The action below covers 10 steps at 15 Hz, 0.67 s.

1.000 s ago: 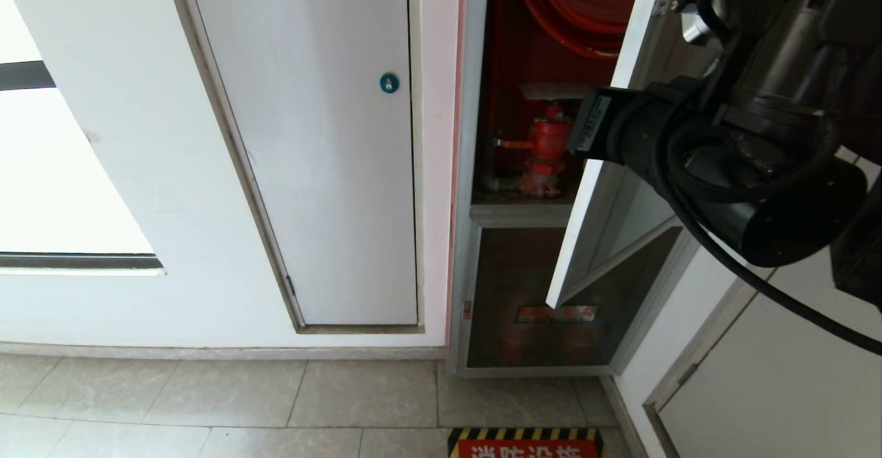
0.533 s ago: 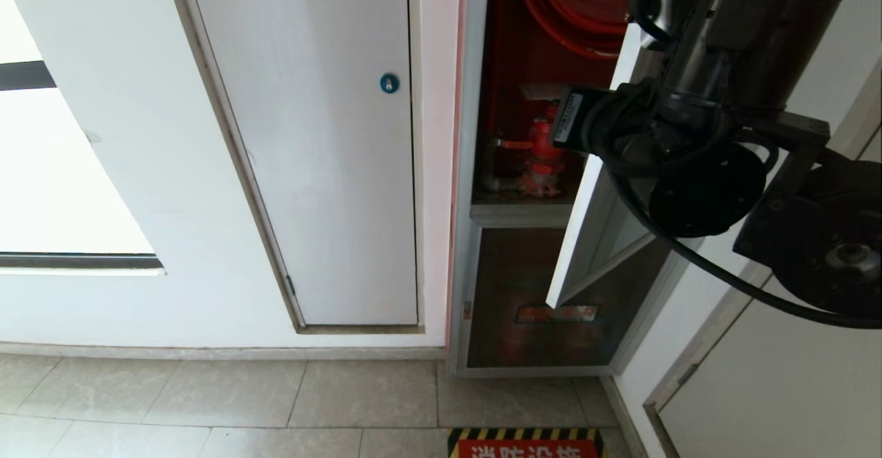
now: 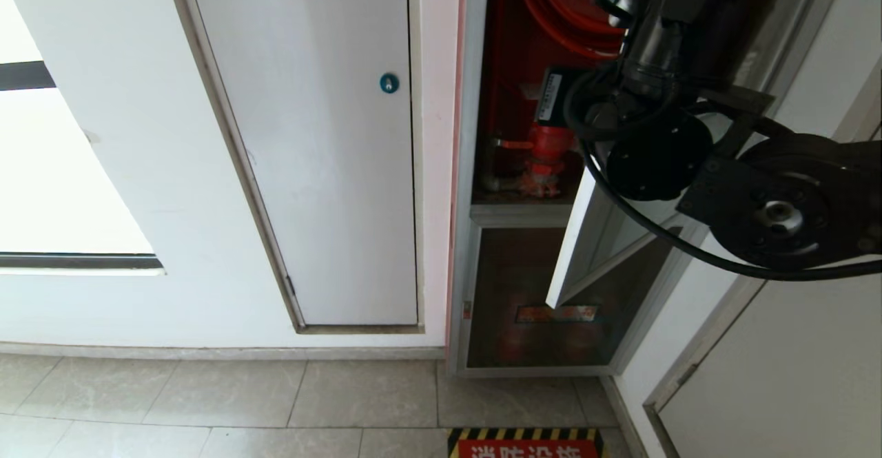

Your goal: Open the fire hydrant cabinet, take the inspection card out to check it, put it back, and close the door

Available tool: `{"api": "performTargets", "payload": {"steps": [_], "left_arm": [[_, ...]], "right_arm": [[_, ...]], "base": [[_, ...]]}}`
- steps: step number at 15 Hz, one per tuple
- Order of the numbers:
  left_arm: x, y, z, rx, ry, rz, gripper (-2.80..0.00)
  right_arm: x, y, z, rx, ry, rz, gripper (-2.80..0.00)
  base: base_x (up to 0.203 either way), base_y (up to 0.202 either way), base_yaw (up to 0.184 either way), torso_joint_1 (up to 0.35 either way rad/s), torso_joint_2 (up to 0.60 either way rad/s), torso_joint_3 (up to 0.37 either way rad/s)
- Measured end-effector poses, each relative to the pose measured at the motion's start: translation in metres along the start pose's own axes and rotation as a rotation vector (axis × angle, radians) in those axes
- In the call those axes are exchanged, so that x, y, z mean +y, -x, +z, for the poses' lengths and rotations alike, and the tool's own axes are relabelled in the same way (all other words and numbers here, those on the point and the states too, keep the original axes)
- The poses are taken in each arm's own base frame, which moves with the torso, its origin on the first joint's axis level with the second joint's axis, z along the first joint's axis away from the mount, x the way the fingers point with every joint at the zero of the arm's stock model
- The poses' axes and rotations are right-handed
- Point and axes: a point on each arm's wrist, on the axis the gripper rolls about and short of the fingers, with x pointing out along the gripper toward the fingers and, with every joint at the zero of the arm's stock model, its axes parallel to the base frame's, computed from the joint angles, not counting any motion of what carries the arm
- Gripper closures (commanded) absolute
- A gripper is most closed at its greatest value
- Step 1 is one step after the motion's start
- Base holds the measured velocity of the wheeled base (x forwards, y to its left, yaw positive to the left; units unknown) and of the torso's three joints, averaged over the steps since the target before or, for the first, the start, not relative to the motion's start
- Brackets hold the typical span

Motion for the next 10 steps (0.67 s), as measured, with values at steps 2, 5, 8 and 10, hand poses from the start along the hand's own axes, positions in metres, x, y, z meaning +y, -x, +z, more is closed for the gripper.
{"api": "performTargets", "payload": {"steps": [2, 5, 8, 10], "left_arm": [[0.000, 0.000, 0.000, 0.000, 0.000, 0.000, 0.00], [0.000, 0.000, 0.000, 0.000, 0.000, 0.000, 0.00], [0.000, 0.000, 0.000, 0.000, 0.000, 0.000, 0.00], [0.000, 0.000, 0.000, 0.000, -0.001, 0.001, 0.00]], "right_arm": [[0.003, -0.011, -0.009, 0.009, 0.026, -0.025, 0.00], [0.006, -0.024, -0.018, 0.012, 0.036, -0.046, 0.00], [0.006, -0.035, -0.015, -0.030, 0.042, -0.064, 0.00], [0.006, -0.039, -0.015, -0.040, 0.044, -0.064, 0.00]], "base": [[0.000, 0.000, 0.000, 0.000, 0.00, 0.000], [0.000, 0.000, 0.000, 0.000, 0.00, 0.000], [0.000, 0.000, 0.000, 0.000, 0.00, 0.000], [0.000, 0.000, 0.000, 0.000, 0.00, 0.000]]}}
